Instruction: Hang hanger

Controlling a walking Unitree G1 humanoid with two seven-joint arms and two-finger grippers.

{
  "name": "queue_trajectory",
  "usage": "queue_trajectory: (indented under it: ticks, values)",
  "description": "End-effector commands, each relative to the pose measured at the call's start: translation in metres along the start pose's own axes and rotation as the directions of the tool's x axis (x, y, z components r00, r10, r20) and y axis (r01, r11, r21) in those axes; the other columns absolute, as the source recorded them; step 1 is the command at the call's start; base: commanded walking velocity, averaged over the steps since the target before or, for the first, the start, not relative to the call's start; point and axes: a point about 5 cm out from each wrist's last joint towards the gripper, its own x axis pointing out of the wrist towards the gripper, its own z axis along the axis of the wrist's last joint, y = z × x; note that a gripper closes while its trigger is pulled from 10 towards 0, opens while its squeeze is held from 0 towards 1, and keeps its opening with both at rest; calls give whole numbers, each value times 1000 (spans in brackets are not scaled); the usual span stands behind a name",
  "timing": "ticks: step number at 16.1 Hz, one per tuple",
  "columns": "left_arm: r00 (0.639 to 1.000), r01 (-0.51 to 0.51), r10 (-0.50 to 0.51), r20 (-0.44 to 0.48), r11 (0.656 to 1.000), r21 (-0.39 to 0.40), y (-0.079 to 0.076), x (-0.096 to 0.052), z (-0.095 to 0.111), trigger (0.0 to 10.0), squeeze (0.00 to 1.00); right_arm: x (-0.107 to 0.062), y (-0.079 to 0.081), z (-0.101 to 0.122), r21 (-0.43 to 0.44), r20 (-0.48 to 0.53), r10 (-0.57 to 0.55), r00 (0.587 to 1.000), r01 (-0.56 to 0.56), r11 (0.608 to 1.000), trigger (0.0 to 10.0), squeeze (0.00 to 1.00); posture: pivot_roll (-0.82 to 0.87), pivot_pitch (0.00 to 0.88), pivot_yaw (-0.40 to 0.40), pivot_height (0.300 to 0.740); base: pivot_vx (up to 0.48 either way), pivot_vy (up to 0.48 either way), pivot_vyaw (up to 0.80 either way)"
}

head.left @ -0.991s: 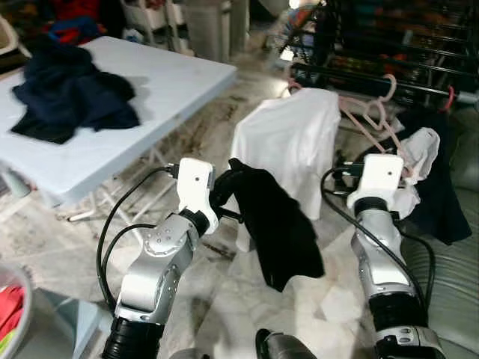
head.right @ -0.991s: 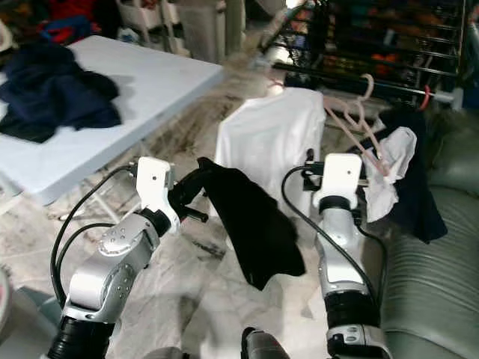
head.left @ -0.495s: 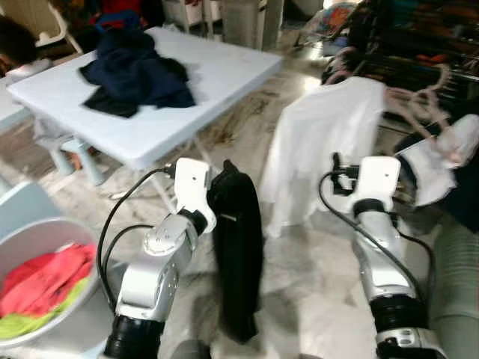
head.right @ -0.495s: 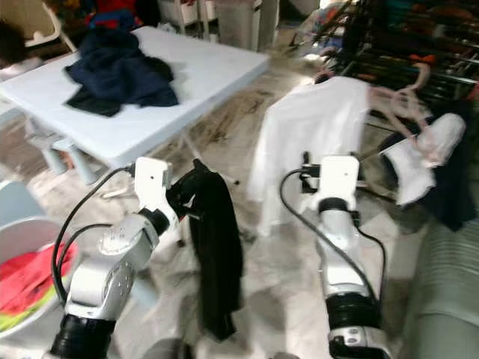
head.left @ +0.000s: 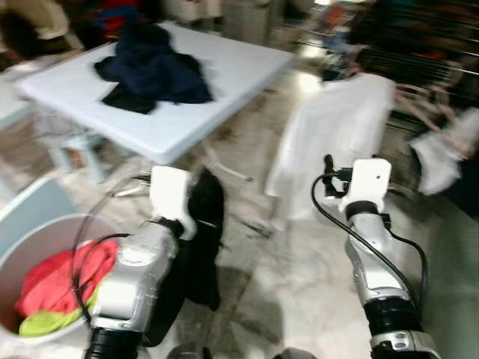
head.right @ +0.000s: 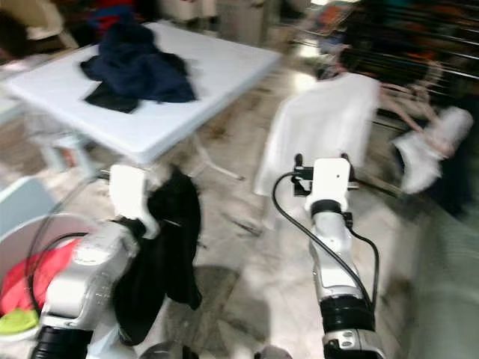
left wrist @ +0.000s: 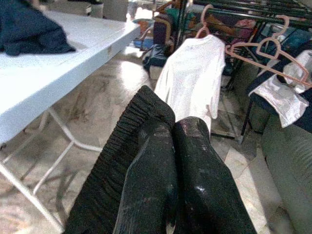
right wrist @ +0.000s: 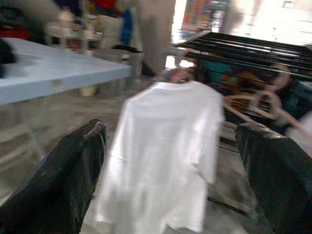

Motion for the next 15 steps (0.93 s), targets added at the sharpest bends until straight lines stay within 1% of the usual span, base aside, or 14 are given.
queue_trajectory:
  ticks: [1,7,15]
  values:
    - [999,27,-28,36,999,19,-5,2,6,10000,0,0,-7,2,-8,0,-14,1000,14,1000,10000,0,-13,10,29,740,330,326,-800]
    - [999,21,-22,47,1000,20,-3,4,7,10000,0,1,-6,3,-8,3,-5,1000,5,1000,10000,0,-14,11,27,740,331,334,-750]
    - [998,33,-34,54,999,24,-7,6,7,10000,0,1,-4,2,-8,1,2,1000,-2,1000,10000,0,-11,14,35,740,331,347,0]
